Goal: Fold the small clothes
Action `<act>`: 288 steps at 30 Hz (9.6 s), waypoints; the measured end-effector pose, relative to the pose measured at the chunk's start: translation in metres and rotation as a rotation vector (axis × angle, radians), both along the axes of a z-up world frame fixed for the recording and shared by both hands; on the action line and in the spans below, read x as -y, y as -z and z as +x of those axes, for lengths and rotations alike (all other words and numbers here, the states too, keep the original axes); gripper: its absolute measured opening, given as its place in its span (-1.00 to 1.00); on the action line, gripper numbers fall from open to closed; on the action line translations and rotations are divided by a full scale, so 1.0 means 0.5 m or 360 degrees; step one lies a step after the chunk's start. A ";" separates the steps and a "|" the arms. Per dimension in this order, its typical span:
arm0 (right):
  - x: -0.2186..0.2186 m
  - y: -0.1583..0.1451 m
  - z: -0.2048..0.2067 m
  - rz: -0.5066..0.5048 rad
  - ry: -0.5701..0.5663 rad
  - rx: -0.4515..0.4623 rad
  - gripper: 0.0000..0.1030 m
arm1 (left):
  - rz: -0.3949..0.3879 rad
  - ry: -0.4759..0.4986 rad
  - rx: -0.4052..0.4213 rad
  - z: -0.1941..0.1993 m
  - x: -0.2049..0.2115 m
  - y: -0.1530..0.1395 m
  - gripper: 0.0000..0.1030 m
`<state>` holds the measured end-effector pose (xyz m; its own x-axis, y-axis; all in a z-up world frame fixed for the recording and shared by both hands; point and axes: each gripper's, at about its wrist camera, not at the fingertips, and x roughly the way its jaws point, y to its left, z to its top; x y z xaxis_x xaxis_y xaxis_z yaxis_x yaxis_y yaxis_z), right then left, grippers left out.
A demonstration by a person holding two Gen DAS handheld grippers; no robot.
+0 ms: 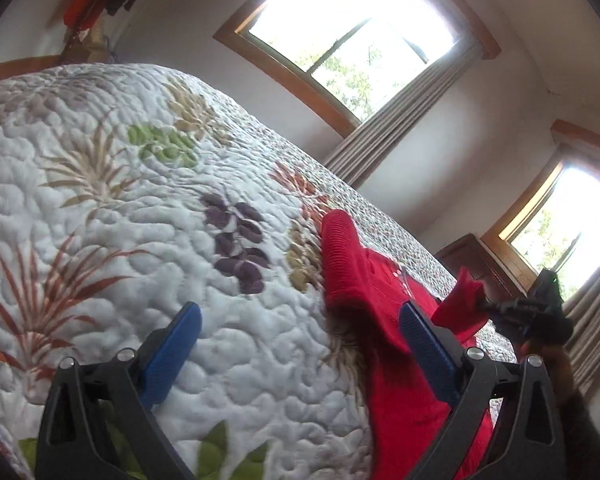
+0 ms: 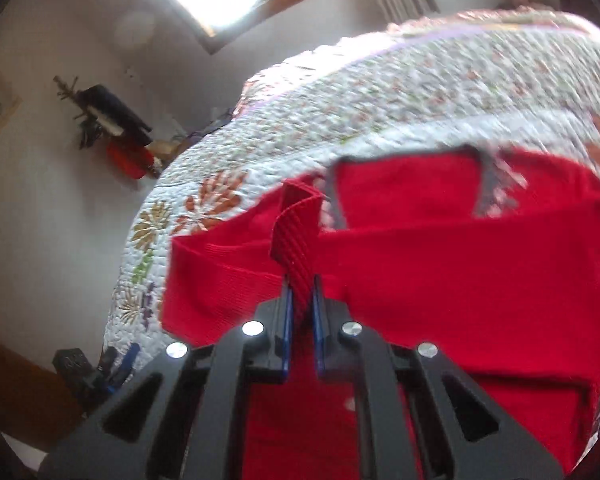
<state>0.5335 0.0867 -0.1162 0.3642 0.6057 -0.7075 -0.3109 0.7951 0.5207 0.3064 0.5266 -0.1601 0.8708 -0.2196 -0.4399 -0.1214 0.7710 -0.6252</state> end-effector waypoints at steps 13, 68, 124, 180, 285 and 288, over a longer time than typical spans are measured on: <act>0.163 0.088 0.040 0.0291 0.0002 -0.0255 -0.06 | 0.0148 0.0304 -0.0109 0.099 0.196 -0.038 0.93; 0.446 0.005 0.149 0.0215 0.0281 -0.0419 -0.91 | 0.0083 0.0367 -0.0243 0.055 0.264 0.031 0.93; 0.540 0.112 0.007 0.0469 0.0477 -0.0347 -0.50 | 0.0020 0.0448 -0.0159 -0.057 0.294 0.011 0.93; 0.417 0.333 -0.692 0.0235 0.0176 -0.0263 0.31 | -0.0350 0.0698 -0.0627 -0.335 0.253 0.197 0.92; 0.400 0.052 -0.022 -0.0029 -0.0101 0.0064 -0.11 | 0.0459 0.1146 -0.0385 0.364 0.266 -0.042 0.16; 0.392 0.068 -0.012 -0.0056 -0.0132 0.0076 -0.10 | 0.0527 0.1199 -0.0390 0.371 0.273 -0.032 0.17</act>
